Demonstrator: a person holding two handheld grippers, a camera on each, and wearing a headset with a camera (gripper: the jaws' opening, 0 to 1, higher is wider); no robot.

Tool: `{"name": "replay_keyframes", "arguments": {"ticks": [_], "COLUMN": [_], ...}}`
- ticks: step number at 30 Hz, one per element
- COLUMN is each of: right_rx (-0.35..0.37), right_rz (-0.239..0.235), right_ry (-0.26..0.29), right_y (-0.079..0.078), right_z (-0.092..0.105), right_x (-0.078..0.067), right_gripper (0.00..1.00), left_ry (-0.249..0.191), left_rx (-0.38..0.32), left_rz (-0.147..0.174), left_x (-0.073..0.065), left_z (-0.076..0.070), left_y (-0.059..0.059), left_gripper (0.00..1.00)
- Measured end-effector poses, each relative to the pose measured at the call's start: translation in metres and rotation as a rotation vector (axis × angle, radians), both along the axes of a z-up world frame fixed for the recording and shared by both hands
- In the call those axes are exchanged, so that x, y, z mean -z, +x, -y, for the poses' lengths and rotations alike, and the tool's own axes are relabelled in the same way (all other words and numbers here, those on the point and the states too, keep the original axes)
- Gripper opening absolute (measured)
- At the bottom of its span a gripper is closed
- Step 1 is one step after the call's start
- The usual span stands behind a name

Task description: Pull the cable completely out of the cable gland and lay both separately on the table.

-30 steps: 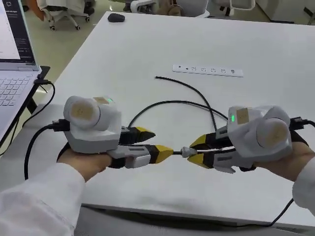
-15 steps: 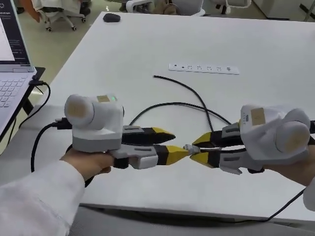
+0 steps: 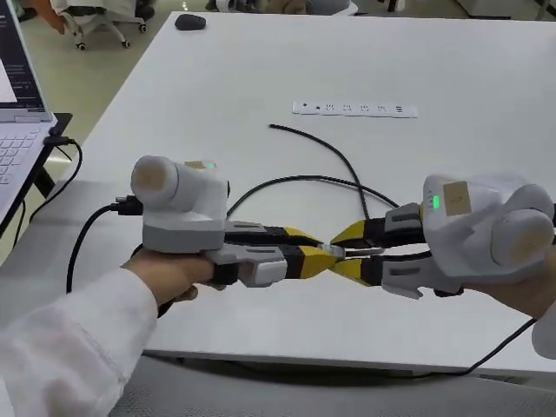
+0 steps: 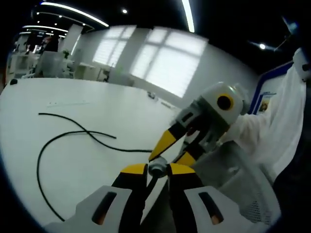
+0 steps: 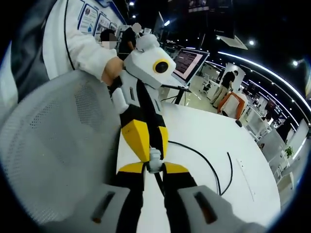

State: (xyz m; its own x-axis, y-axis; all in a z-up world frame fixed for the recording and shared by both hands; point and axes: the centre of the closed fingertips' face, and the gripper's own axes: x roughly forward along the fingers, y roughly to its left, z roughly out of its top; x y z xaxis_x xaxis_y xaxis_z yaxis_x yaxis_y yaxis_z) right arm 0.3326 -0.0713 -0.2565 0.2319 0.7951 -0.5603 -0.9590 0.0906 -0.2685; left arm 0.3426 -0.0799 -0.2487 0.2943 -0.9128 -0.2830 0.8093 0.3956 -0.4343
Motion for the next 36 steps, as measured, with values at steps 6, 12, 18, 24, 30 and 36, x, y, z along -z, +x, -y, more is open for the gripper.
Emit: {"name": "replay_keyframes", "arguments": {"ticks": [6,12,18,24,30,36], "right_rx": [-0.027,-0.085,-0.049,-0.052,-0.026,-0.063], "right_rz": [-0.012,0.034,-0.040,-0.070,-0.081,-0.126], "right_ry": [-0.002,-0.006,0.107,0.153,0.164,0.229], "right_y": [-0.011,-0.015,-0.011,-0.013,-0.008,-0.014], "right_z": [-0.003,-0.008,-0.012,-0.014,0.000,0.006], "right_x": [0.001,0.000,-0.015,-0.022,-0.016,-0.026], "right_gripper": [0.13,0.12,0.19,0.23,0.21,0.22], "left_ry": [0.038,0.019,-0.012,-0.003,0.002,-0.033], "left_rx": [0.038,0.034,0.030,0.044,0.060,0.074], "left_rz": [-0.054,-0.026,-0.001,0.009,0.012,0.029], "left_x": [0.004,-0.005,-0.014,-0.012,-0.013,-0.021], "left_z": [-0.001,-0.017,-0.021,-0.028,-0.023,-0.020], "left_y": [-0.010,-0.016,-0.017,-0.015,-0.020,-0.019], "left_gripper": [0.16,0.16,0.16,0.16,0.16,0.16]}}
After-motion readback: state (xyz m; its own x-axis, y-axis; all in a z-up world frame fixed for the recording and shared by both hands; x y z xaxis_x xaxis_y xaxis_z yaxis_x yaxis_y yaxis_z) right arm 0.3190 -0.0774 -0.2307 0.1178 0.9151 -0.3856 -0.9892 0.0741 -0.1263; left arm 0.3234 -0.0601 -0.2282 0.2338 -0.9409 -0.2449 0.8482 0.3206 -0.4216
